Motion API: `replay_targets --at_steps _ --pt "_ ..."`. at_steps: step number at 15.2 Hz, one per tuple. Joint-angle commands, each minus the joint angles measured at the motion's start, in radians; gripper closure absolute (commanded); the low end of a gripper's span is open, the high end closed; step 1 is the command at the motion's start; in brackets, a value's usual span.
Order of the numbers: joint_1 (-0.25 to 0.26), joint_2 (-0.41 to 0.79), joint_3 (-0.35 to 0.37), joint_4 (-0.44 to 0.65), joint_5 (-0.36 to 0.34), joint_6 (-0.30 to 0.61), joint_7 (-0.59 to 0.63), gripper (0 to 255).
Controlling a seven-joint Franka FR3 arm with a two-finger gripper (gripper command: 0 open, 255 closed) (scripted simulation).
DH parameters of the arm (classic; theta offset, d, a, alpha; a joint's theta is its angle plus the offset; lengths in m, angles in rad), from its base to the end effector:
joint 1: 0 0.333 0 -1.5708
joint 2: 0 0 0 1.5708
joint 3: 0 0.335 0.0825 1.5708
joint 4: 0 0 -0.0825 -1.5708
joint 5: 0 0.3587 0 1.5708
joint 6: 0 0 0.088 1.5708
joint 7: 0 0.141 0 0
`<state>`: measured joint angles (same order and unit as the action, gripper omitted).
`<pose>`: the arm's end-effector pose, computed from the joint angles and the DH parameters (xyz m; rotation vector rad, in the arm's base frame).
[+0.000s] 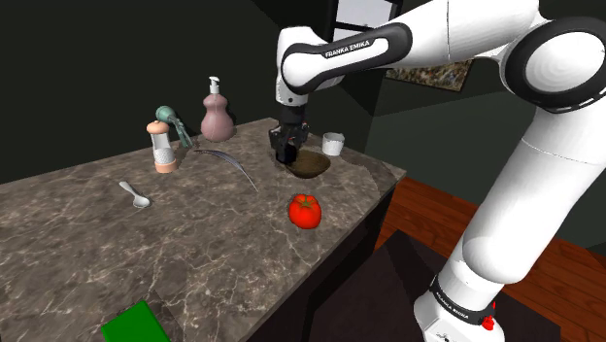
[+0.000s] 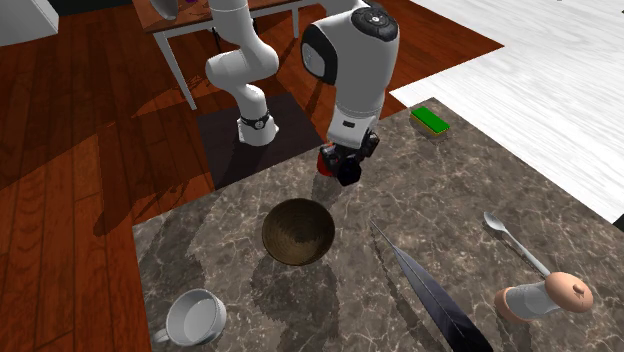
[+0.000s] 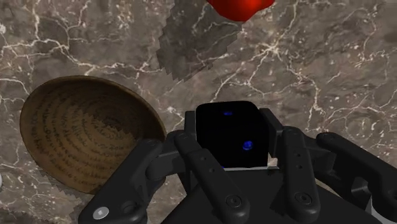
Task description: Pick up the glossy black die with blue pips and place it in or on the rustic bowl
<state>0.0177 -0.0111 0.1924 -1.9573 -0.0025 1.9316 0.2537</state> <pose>0.5171 0.1103 0.4718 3.1331 -0.0669 -0.0210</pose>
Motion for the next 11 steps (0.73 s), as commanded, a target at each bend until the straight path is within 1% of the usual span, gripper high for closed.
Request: replay_targets --at_steps 1,6,11 --pt "-0.011 0.005 -0.011 0.015 -0.001 -0.01 -0.022 255" --pt "-0.068 0.043 -0.067 0.061 -0.008 -0.019 -0.133 255" --pt "-0.124 0.102 -0.119 0.138 -0.013 -0.035 -0.239 255"
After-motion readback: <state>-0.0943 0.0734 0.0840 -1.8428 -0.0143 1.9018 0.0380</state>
